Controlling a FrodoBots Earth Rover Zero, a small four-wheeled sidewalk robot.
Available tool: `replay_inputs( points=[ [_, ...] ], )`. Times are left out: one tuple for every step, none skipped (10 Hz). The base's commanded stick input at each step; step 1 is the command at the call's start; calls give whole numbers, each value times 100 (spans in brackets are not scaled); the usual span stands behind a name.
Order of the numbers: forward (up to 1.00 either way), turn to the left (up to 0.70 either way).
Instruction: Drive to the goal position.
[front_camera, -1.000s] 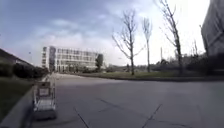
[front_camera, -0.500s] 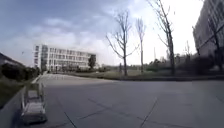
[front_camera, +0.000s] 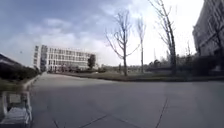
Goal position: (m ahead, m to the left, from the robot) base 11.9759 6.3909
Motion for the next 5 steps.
replay_inputs(
  points=[
    [70,0],
    [70,0],
    [70,0],
    [70,0],
    [70,0]
  ],
)
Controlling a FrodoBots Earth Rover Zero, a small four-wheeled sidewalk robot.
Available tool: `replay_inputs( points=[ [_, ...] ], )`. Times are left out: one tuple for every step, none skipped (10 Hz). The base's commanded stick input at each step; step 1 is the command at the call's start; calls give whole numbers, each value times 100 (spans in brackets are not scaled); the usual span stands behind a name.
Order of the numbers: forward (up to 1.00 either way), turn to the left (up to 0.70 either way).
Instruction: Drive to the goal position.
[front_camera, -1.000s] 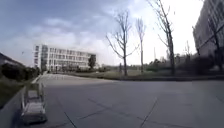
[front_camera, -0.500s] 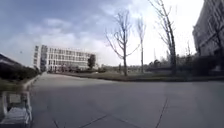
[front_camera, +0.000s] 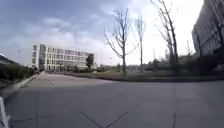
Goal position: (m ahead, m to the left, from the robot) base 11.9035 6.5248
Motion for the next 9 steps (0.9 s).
replay_inputs(
  points=[
    [70,0],
    [70,0],
    [70,0],
    [70,0],
    [70,0],
    [70,0],
    [70,0],
    [70,-11],
    [70,-28]
  ],
)
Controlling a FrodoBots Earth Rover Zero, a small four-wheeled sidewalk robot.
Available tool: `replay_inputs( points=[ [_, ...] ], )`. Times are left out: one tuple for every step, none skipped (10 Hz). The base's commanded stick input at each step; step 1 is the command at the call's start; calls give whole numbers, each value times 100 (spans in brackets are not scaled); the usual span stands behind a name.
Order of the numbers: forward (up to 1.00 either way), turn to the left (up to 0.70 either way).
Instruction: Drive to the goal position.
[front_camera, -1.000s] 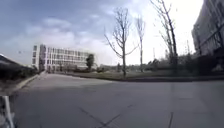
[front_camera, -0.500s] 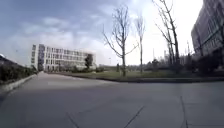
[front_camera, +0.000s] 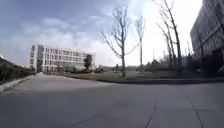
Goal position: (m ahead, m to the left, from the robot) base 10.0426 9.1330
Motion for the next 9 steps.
replay_inputs(
  points=[
    [65,-32],
    [30,-44],
    [10,-60],
    [0,-70],
    [0,-70],
    [0,-70],
    [0,-70],
    [0,-70],
    [0,-70]
  ],
)
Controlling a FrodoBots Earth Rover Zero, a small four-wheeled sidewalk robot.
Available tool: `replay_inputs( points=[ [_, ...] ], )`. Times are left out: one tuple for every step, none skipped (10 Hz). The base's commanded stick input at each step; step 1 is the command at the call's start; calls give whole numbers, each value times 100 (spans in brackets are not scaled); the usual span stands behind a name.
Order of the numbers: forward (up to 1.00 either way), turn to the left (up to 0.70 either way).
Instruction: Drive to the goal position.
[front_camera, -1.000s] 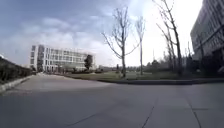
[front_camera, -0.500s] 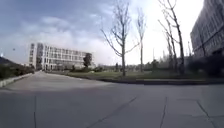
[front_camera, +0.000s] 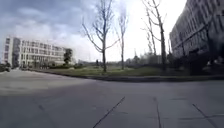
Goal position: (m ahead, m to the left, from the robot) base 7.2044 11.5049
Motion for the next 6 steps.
replay_inputs(
  points=[
    [0,-70],
    [0,-70],
    [0,-70],
    [0,-70],
    [0,-70],
    [0,-70]
  ],
)
